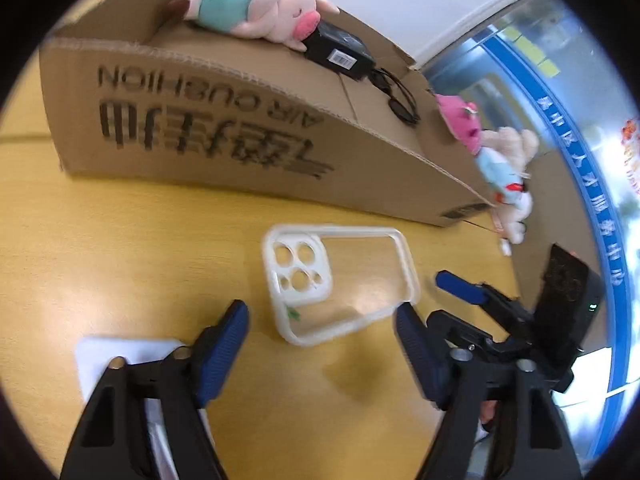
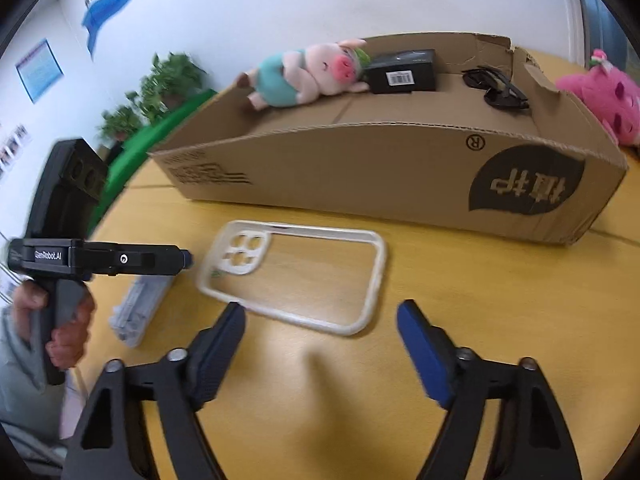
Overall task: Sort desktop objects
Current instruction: 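Close the left gripper on the phone case rim, then lift the phone case with the left gripper and carry it over the box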
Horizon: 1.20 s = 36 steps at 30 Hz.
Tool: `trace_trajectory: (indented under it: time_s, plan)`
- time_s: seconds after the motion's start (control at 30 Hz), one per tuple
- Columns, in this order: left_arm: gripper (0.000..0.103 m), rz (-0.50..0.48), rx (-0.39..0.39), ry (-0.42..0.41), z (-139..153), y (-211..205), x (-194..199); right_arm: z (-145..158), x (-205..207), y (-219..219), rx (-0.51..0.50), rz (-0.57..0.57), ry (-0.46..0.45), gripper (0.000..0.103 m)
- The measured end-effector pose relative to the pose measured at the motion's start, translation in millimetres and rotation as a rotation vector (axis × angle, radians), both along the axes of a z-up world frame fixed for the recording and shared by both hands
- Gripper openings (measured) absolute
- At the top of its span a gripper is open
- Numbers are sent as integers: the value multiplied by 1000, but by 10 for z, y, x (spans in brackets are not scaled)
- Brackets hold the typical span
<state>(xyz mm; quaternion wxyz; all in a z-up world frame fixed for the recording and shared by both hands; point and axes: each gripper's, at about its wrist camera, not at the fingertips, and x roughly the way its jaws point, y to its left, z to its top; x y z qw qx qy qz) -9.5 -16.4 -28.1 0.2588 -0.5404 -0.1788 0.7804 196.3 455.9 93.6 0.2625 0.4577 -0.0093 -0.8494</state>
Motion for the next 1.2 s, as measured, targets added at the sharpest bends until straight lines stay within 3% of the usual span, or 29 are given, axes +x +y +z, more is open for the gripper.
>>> trace_trajectory:
  time_s: [0.03, 0.1, 0.23, 0.3, 0.4, 0.5, 0.63, 0.83, 0.93, 1.07, 1.2]
  plan:
    - [60, -16, -11, -5, -27, 31, -26, -27, -28, -23, 24, -5, -1, 64]
    - [40, -33, -52, -18, -106, 76, -54, -90, -93, -73, 66, -12, -11, 42]
    - [10, -27, -161, 30, -132, 112, -62, -153, -120, -95, 140, -32, 24, 34]
    - [10, -22, -158, 30, -145, 93, -73, -147, -132, -63, 154, -39, 32, 22]
    - [9, -20, -174, 40, -124, 115, -73, -133, -140, 32, 128, -57, 19, 11]
    - [9, -20, -154, 75, 8, 181, -47, -28, -66, 175, 90, -110, 60, 10]
    - [9, -64, -145, 210, 519, 446, 25, 488, 120, 477, 30, -186, 203, 10]
    - [9, -94, -80, 424, 1374, 681, -79, 1404, 93, 724, 32, -260, 421, 10]
    - [9, -85, -78, 487, 1699, 609, -254, 1700, -103, 646, 16, -234, 462, 10]
    - [8, -47, -135, 567, 2114, 391, -533, 2049, -427, 385, -11, -163, 514, 10]
    - [8, 5, -187, 586, 2334, 125, -853, 2188, -904, 73, -42, -98, 477, 10]
